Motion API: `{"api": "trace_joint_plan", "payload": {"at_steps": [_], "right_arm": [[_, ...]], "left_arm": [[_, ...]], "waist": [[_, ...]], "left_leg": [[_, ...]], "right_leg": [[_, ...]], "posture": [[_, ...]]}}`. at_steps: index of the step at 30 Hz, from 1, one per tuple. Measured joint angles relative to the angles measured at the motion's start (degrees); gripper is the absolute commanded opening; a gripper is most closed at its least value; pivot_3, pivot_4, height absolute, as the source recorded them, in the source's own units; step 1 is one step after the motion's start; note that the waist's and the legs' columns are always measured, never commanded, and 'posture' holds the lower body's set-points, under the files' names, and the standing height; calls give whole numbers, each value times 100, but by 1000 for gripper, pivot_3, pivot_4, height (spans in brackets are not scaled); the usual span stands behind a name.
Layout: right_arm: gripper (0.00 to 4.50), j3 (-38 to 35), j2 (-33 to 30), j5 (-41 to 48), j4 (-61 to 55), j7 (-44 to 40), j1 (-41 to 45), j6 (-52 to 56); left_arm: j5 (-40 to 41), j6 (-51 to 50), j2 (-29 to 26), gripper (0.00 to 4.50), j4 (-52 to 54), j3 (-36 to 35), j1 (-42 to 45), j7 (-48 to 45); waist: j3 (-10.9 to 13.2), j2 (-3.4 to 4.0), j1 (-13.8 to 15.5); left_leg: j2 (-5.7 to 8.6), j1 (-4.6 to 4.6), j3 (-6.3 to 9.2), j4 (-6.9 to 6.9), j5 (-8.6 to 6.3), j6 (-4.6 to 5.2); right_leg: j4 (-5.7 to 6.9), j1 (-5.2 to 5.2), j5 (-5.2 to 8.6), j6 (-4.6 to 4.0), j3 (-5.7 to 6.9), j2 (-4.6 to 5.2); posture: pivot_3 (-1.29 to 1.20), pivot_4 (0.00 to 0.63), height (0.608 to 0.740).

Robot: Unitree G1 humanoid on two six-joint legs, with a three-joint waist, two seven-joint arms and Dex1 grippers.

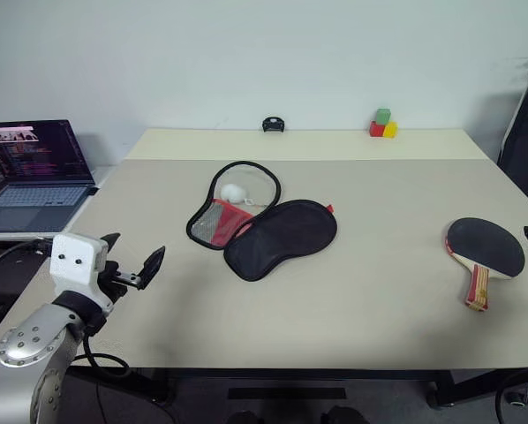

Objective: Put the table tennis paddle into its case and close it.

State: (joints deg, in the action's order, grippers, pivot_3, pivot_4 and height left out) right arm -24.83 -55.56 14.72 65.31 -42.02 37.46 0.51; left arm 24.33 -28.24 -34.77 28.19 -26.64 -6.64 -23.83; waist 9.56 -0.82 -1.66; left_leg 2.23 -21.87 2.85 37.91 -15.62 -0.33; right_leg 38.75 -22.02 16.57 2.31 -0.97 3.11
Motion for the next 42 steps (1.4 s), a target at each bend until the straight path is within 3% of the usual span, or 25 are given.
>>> {"api": "trace_joint_plan", "payload": {"at_steps": [7,14,23,28,36,39,42], "right_arm": [[2833,83,-4,4,-331,-51,-2,27],[2833,85,76,246,-1456,-196,-87,562],[2833,392,833,679,-4176,-161,-1091,1911],[2833,567,1124,750,-5423,107,-1534,2504],[2833,980,1810,1729,-7262,380,-1872,4362],[3405,1201,2032,2081,-7729,597,-1806,5052],[4419,1419,2437,2284,-7880,1042,-1453,5741]], "left_arm": [[-129,235,-4,4500,-477,183,284,-193],[-76,325,-78,4500,-796,188,544,-496],[29,487,-481,4500,-1476,190,1128,-1111],[-46,660,-560,4500,-1945,514,1732,-1347],[-52,795,-625,4500,-2546,1104,2541,-2041],[-37,837,-672,4500,-2694,1174,2745,-2330],[-55,870,-714,4500,-2895,1334,2882,-2581]], "waist": [[1,1,-5],[2,2,-5],[3,3,20],[4,0,47],[5,0,18],[5,-1,15],[5,-1,2]], "left_leg": [[0,0,0,0,0,0],[-2,0,2,-1,-1,1],[-2,-7,10,-1,-1,1],[-1,-8,16,0,-2,1],[-2,-14,16,-2,-2,0],[-1,-16,17,-2,-2,0],[-1,-16,18,-2,-2,1]], "right_leg": [[-1,0,0,0,0,0],[-3,0,0,0,2,0],[-1,-5,0,1,7,2],[-1,-6,0,1,11,2],[4,-17,0,1,10,1],[2,-20,0,1,10,1],[6,-23,0,1,10,1]], "posture": [[0,150,740],[0,150,740],[0,150,740],[0,150,740],[0,150,740],[0,150,740],[0,150,740]]}}
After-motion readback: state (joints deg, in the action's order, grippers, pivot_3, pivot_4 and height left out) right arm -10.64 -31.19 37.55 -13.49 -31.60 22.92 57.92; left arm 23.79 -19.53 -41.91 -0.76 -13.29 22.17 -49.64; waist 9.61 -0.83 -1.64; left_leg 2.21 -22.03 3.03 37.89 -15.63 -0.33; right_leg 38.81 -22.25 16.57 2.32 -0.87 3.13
